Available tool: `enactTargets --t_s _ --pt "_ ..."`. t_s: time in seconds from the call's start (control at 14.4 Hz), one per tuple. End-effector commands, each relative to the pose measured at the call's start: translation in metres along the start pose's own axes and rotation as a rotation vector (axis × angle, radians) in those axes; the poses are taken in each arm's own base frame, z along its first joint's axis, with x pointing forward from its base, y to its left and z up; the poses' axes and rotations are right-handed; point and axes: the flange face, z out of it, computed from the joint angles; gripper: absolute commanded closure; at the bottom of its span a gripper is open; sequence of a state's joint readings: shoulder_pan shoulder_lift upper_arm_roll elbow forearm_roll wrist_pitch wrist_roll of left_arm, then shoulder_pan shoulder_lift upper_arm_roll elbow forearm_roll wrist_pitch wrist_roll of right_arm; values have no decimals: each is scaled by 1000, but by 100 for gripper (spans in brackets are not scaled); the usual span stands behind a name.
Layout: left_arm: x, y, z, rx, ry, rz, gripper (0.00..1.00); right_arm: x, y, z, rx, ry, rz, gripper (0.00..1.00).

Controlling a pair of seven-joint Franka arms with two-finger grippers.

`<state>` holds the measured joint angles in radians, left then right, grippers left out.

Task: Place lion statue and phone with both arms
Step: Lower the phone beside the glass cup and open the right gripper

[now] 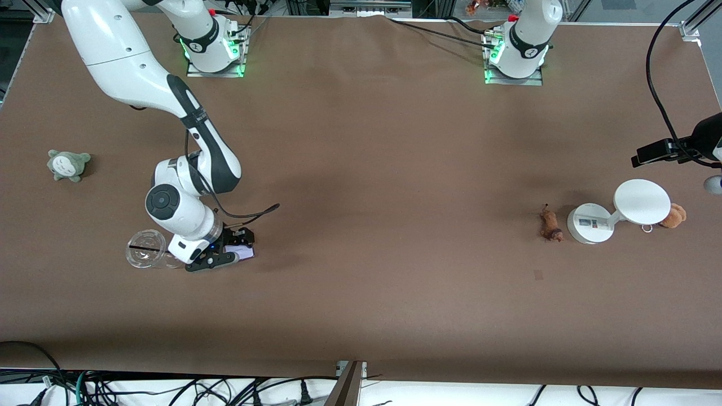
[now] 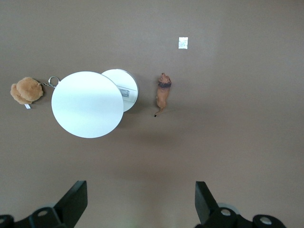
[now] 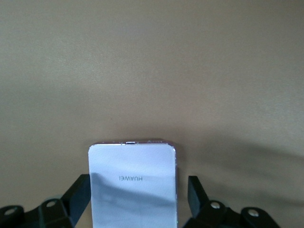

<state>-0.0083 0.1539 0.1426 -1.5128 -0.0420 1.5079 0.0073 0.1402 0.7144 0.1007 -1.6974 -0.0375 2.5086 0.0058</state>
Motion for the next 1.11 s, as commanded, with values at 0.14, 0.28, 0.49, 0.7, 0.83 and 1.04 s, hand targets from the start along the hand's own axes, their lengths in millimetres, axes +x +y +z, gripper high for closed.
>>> enactTargets --t_s 0.14,0.28,0.49,0.7,0.83,1.04 --pt "2 0 0 5 4 10 0 -9 -1 -2 11 -11 8 7" --pt "3 -1 -3 5 10 9 0 -11 -4 2 13 -11 36 7" --pt "4 -1 -3 5 11 9 0 -16 -6 7 30 -28 111 7" --pt "4 -1 -4 5 13 9 0 -17 -7 7 46 -37 133 7" --pt "5 1 -2 6 8 12 0 -17 -7 6 57 -37 143 7" --pt "6 1 -6 4 18 9 0 -16 -7 5 63 -37 145 7"
